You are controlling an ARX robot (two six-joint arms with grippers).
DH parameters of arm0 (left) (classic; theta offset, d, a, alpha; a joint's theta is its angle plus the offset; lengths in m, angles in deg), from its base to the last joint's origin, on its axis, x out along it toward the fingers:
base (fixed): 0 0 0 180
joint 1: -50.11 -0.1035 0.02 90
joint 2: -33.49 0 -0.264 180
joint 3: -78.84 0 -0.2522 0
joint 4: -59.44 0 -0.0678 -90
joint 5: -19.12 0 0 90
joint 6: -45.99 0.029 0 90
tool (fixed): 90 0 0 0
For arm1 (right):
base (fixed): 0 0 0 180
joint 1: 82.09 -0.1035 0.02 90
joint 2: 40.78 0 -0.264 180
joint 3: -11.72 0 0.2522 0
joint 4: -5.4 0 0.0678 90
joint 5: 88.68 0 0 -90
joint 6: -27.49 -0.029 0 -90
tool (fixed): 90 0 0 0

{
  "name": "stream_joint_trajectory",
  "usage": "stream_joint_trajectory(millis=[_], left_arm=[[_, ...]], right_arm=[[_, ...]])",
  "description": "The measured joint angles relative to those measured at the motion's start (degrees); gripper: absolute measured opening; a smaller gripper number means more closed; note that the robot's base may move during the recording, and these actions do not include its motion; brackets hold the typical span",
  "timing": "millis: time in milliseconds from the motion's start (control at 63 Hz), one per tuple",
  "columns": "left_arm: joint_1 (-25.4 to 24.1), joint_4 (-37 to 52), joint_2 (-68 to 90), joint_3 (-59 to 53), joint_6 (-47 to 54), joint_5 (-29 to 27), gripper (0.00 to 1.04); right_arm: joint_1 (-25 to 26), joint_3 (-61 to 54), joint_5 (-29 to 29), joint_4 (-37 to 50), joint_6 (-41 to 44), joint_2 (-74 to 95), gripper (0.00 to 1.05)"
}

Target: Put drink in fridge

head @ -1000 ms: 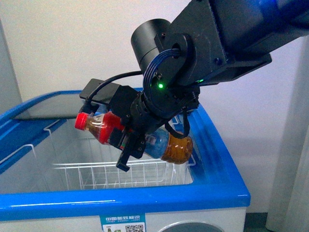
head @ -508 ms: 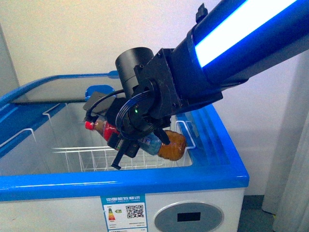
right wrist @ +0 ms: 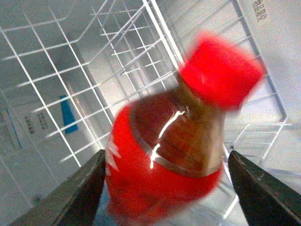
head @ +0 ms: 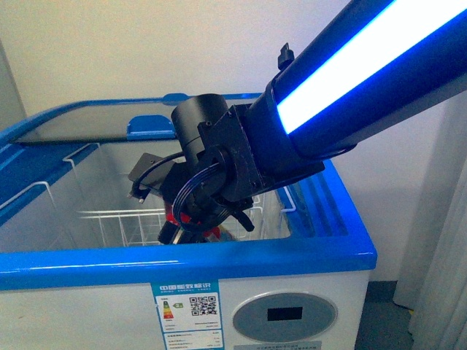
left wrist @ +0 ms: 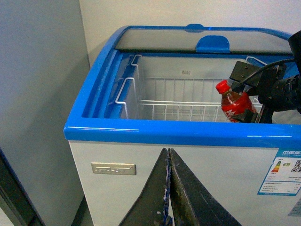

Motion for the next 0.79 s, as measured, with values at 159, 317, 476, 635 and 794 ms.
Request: stream_joint_trajectory(millis=[159,317,476,635,794], left_arm=[[0.0,0.0,0.0,0.0,0.0,0.0,0.03],[0.0,0.0,0.0,0.0,0.0,0.0,0.03],[0.0,0.0,0.0,0.0,0.0,0.0,0.03],[0.0,0.0,0.0,0.0,0.0,0.0,0.03],[0.0,0.0,0.0,0.0,0.0,0.0,0.03]], right_arm=[[0.28,-4.2,-4.5,0.02,-0.98,-6.54,0.97],[-0.94,-10.73,-15.74,-1.03,-5.51,-18.14,0.97],[1.53,-16.26,-13.75,2.36,-10.67,-28.85,0.97],[10.01,-24.68,1.81,7.76,-18.64,-38.49,0.97],[16.9,-35.39,3.02,1.88,-30.84,-52.52,0.97]])
